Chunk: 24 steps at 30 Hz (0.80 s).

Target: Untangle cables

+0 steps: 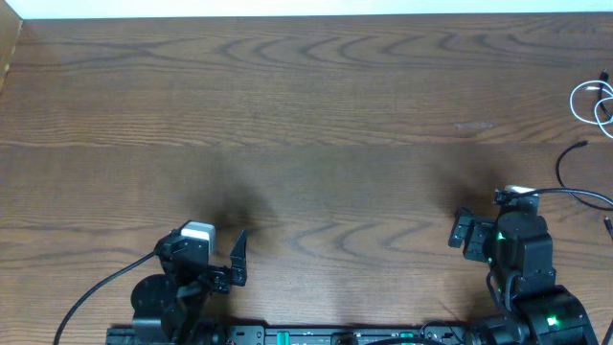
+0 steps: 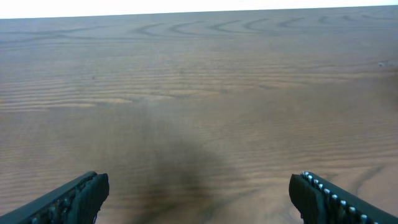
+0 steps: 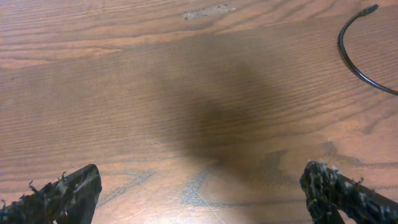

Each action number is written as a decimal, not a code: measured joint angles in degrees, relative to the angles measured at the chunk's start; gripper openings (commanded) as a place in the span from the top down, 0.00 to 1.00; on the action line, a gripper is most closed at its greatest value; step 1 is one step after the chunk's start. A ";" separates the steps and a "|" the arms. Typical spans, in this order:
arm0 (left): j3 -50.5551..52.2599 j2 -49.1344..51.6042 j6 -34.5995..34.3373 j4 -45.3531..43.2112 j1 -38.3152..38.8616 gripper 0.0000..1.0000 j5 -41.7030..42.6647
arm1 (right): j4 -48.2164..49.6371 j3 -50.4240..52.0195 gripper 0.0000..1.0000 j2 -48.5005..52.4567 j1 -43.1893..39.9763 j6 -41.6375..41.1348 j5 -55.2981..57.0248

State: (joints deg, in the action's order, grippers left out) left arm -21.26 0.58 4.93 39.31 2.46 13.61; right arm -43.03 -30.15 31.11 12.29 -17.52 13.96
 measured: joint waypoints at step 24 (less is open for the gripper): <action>17.38 0.00 0.00 -31.89 0.00 0.02 -0.37 | -0.02 0.02 0.01 0.00 0.02 0.00 -0.02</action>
State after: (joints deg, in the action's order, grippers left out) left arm -3.88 0.58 4.93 7.42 2.46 13.23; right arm -43.05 -30.13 31.11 12.32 -17.52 13.93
